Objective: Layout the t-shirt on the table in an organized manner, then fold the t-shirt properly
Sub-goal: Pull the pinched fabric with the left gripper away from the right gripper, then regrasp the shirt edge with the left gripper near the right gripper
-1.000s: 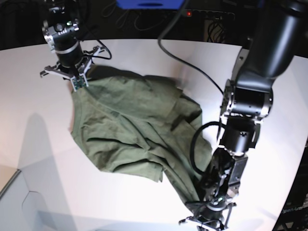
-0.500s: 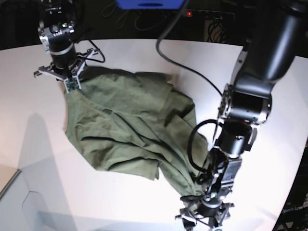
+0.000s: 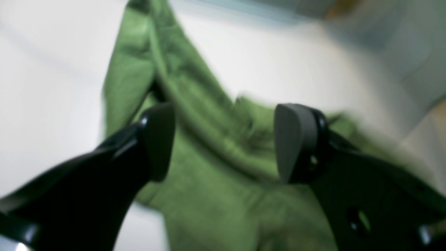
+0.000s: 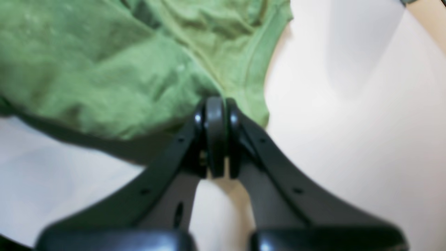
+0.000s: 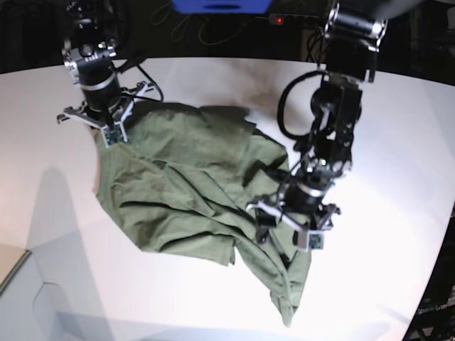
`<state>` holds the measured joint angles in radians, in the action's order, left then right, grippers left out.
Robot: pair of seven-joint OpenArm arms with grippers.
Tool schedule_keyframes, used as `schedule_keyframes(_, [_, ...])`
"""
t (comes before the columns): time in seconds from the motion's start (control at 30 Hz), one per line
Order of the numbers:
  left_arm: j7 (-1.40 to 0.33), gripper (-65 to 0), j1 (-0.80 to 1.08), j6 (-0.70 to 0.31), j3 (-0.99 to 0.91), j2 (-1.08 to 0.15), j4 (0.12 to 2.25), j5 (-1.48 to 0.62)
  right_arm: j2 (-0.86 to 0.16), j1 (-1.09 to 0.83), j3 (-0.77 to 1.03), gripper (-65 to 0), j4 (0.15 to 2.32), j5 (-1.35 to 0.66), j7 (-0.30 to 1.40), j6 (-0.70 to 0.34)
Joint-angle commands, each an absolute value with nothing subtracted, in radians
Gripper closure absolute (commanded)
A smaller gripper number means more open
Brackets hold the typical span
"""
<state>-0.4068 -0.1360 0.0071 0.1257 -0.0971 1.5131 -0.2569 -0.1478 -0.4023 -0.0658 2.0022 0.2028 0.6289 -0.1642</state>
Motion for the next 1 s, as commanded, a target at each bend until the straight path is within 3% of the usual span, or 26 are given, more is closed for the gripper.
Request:
schedule_keyframes(0.0, [-0.407, -43.1, -0.117, 0.001, 0.127, -0.097, 1.578, -0.193, -0.150, -0.403, -0.073, 0.0, 2.022, 0.203, 0.604, -0.165])
schedule_keyframes(0.27, [-0.420, -43.1, 0.071, -0.004, 0.231, -0.099, 1.676, 0.417, -0.150, -0.403, -0.099, 0.0, 2.022, 0.203, 0.599, -0.165])
schedule_keyframes(0.6, [-0.297, -43.1, 0.051, 0.005, 0.326, -0.059, 1.511, 0.858, -0.150, -0.403, -0.113, 0.0, 2.022, 0.203, 0.598, -0.165])
schedule_keyframes(0.97, [-0.289, -43.1, 0.028, 0.001, 0.328, -0.041, 1.420, 0.938, -0.151, -0.404, -0.113, 0.0, 2.022, 0.203, 0.598, -0.165])
